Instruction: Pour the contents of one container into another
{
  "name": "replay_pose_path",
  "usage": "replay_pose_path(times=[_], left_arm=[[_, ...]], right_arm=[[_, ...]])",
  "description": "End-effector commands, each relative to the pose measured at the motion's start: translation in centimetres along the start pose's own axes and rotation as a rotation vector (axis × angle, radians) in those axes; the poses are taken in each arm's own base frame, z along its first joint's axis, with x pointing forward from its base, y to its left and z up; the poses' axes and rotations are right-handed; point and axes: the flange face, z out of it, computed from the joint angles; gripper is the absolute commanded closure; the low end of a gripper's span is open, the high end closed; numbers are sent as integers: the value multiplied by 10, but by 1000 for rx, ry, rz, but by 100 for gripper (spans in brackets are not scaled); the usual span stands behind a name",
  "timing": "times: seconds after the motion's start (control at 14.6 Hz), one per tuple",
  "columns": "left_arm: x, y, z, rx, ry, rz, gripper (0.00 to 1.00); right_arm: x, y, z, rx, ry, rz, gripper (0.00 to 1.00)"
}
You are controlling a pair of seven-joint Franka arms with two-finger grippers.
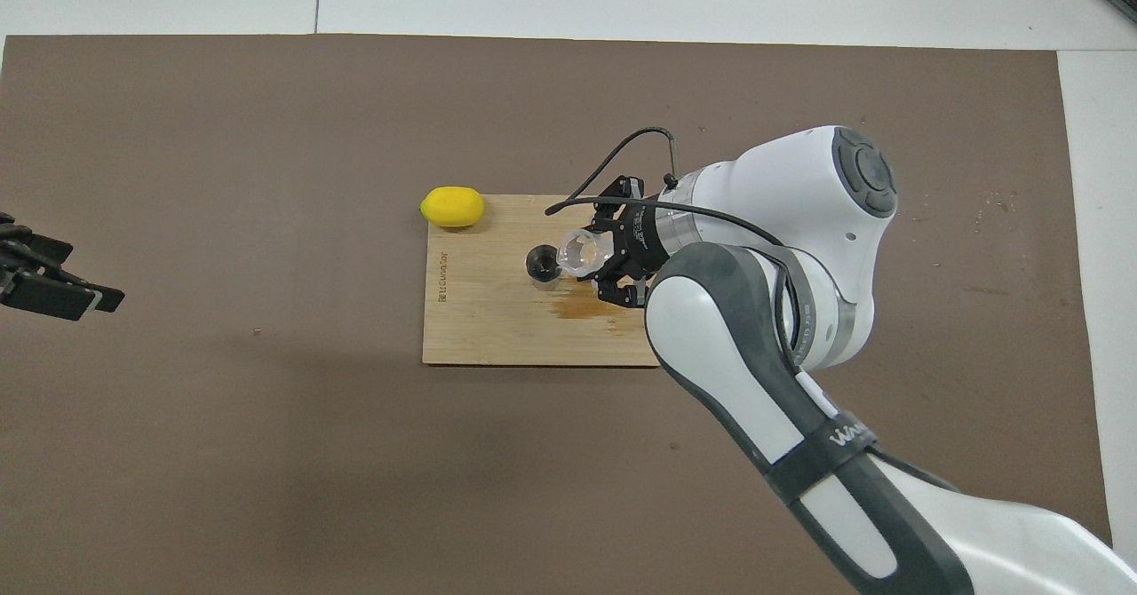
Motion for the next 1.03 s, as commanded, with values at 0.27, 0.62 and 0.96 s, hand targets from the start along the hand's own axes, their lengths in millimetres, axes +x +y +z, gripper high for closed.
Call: replay_pose_path(times=[0.27,0.62,0.96], left_arm=[[-8,46,-35,133,-21,-259,0],[-15,60,-52,207,-27,-398,0],[-13,58,-66,260,-21,-394,0]], right_arm=[[-14,-2,-7,1,82,-4,100],[-24,0,-4,6,108,-7,100],[-28,-1,-5,21,165,-10,100]])
